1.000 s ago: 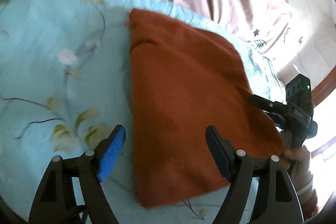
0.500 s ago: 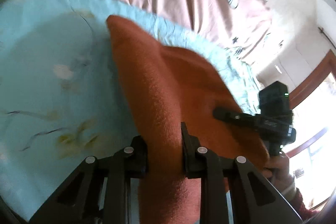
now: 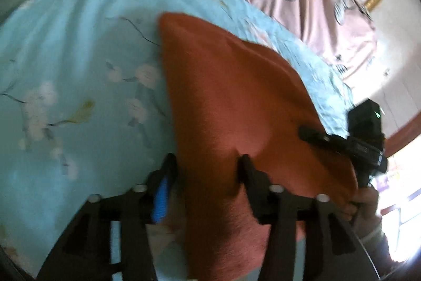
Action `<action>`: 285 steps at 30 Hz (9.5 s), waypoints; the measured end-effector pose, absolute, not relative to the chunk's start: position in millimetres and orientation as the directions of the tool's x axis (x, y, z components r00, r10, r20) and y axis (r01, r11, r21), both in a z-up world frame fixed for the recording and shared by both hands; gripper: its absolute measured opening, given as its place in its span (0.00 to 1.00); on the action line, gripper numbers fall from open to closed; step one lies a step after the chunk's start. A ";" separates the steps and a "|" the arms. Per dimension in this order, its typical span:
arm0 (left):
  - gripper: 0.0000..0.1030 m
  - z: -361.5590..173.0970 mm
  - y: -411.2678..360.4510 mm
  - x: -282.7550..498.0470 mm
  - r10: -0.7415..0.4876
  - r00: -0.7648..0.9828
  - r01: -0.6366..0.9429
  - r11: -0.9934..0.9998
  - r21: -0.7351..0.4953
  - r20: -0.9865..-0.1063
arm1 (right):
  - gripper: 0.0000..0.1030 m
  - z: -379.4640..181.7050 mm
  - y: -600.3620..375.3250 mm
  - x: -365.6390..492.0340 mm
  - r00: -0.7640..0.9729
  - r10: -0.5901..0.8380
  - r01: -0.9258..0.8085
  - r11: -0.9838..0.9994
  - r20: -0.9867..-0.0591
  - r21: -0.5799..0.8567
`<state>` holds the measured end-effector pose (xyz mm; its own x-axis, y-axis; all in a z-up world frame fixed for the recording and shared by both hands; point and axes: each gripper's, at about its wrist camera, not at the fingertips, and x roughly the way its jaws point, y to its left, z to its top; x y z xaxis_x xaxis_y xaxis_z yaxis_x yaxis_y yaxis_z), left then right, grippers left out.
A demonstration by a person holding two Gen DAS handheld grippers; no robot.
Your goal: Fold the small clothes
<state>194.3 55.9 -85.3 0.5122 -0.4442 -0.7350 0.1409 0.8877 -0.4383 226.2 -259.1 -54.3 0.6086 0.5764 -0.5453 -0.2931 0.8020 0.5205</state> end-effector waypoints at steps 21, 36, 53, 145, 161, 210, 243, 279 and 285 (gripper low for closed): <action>0.47 -41.4 27.6 162.8 -0.477 0.567 0.312 0.879 -0.361 -0.672 | 0.10 20.6 -241.1 271.3 0.676 0.615 -0.381 0.763 -0.406 0.523; 0.46 -57.1 15.2 158.3 -0.521 0.510 0.365 0.852 -0.377 -0.684 | 0.10 -39.9 -281.1 276.7 0.746 0.465 -0.202 0.840 -0.476 0.504; 0.46 -67.7 8.8 155.3 -0.493 0.510 0.347 0.868 -0.355 -0.705 | 0.15 -0.8 -269.8 232.3 0.794 0.416 -0.216 0.874 -0.443 0.434; 0.81 -36.9 43.0 18.9 -0.027 0.632 0.110 0.992 0.055 -0.774 | 0.85 -73.4 -194.8 17.0 0.774 0.264 -0.230 0.964 -0.576 0.134; 0.81 -26.5 25.8 44.8 0.025 0.646 0.083 0.991 0.102 -0.763 | 0.89 -61.4 -191.3 40.2 0.759 0.289 -0.249 0.957 -0.583 0.150; 0.81 -14.6 1.1 70.9 0.005 0.672 0.055 0.997 0.056 -0.741 | 0.97 -31.7 -181.1 73.0 0.775 0.294 -0.256 0.955 -0.559 0.148; 0.81 -4.9 4.9 61.0 -0.013 0.684 0.071 0.996 0.048 -0.729 | 0.97 -32.4 -173.7 67.2 0.770 0.300 -0.268 0.953 -0.562 0.143; 0.82 -3.1 1.7 55.6 -0.026 0.687 0.090 0.995 0.050 -0.726 | 0.98 -30.5 -173.7 58.8 0.776 0.299 -0.261 0.954 -0.556 0.148; 0.82 -2.8 0.8 55.5 -0.026 0.686 0.090 0.995 0.049 -0.727 | 0.98 -28.2 -176.9 58.8 0.776 0.303 -0.264 0.953 -0.554 0.151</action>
<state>55.5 0.8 -2.8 0.6862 -0.0261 -0.7270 0.0901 0.9947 0.0494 58.8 -176.9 -28.2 0.7759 0.3028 -0.5535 -0.2640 0.9526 0.1509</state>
